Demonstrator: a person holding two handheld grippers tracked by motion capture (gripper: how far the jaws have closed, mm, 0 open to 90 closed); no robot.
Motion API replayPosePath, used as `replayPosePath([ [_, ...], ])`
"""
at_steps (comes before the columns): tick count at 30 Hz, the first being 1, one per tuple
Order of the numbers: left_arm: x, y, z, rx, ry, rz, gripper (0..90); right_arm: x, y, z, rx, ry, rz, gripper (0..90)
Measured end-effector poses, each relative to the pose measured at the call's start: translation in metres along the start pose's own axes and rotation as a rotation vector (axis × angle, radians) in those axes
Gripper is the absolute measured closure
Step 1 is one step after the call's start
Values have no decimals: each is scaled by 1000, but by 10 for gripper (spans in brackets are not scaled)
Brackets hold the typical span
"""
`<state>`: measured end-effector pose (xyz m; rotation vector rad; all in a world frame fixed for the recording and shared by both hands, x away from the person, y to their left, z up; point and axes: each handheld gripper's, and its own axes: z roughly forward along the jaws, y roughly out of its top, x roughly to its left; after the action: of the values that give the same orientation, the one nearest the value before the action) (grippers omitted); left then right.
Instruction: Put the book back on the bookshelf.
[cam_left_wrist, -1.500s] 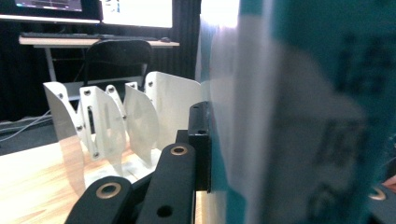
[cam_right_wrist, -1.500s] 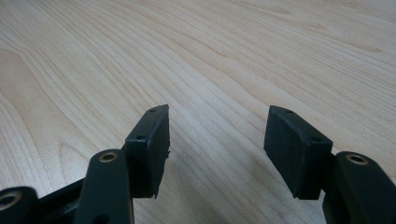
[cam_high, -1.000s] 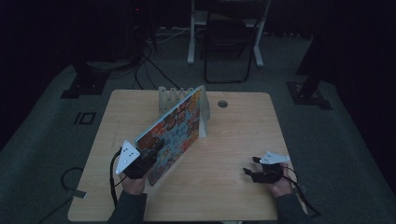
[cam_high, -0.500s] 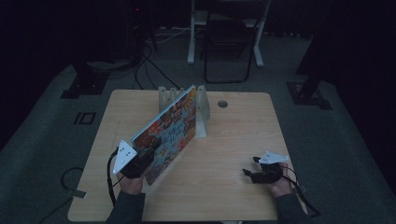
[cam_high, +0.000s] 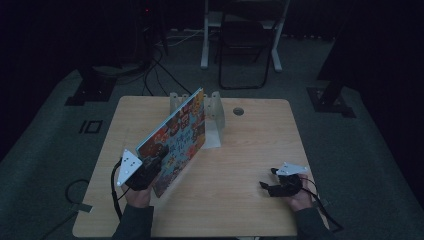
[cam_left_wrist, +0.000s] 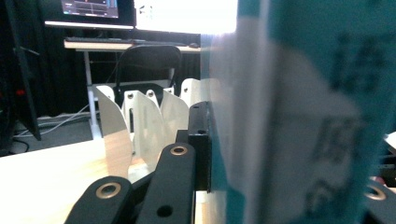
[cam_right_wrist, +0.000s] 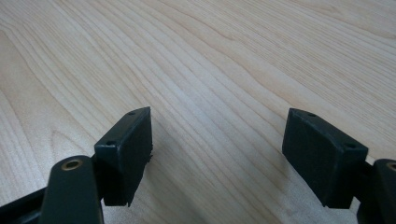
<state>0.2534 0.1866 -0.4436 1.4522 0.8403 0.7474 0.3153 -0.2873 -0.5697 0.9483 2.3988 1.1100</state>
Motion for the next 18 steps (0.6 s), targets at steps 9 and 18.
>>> replayPosePath([
  [9, 3, -1, -6, 2, 18, -4, 813, 0, 0, 0, 3, 0, -6, 239],
  [18, 6, -2, -10, 10, 52, -4, 813, 0, 0, 0, 4, 1, -6, 239],
])
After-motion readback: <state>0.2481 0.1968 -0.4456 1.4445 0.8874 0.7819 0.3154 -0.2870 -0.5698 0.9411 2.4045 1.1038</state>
